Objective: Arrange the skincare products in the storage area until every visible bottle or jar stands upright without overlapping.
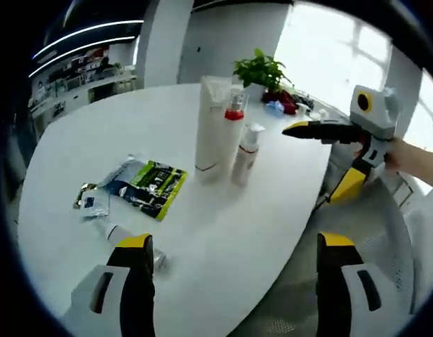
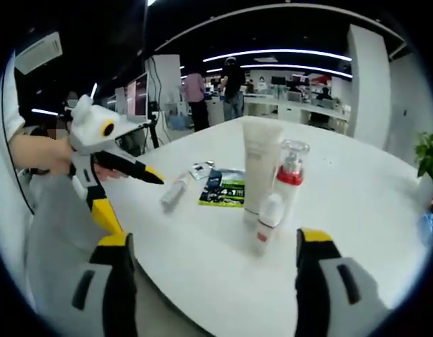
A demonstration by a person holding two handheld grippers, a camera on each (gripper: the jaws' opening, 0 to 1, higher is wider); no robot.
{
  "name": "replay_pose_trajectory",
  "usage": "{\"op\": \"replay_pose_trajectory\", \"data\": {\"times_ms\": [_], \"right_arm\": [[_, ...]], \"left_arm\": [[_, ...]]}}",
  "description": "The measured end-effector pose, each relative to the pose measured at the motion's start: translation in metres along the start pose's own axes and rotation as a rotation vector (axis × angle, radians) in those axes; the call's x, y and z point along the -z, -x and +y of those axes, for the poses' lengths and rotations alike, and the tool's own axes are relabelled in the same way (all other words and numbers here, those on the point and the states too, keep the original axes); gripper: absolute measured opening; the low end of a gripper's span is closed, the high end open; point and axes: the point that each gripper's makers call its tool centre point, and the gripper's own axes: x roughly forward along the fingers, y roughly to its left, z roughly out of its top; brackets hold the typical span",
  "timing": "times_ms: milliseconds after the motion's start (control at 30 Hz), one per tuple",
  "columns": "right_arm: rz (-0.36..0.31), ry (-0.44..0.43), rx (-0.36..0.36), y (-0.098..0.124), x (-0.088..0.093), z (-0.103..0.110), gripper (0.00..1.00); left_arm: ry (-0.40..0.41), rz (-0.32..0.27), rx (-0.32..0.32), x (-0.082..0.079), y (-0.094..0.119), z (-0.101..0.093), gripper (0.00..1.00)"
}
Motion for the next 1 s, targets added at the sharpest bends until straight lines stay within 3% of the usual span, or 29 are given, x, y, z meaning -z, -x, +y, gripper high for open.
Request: {"op": "replay_pose_trajectory", "data": {"times_ms": [100, 233, 733, 1000], "right_arm": [[0.001, -0.005, 0.004, 0.002, 0.001, 0.000, 0.98], [0.006, -0.013, 0.006, 0.006, 0.003, 0.002, 0.99], [0.013, -0.014, 0.022, 0.015, 0.005, 0.000, 0.99], [0.011, -0.042, 0.044, 0.023, 0.010, -0.004, 0.99]], "left_arm": [[0.041, -0.031, -0.009, -0.001, 0.012, 0.003, 0.97], [0.076, -0.031, -0.027, 0.004, 0.021, 0.008, 0.97], [0.132, -0.046, -0.138, 0.023, 0.053, 0.034, 0.97], [0.150, -0.044, -0.178, 0.031, 0.063, 0.037, 0.97]]}}
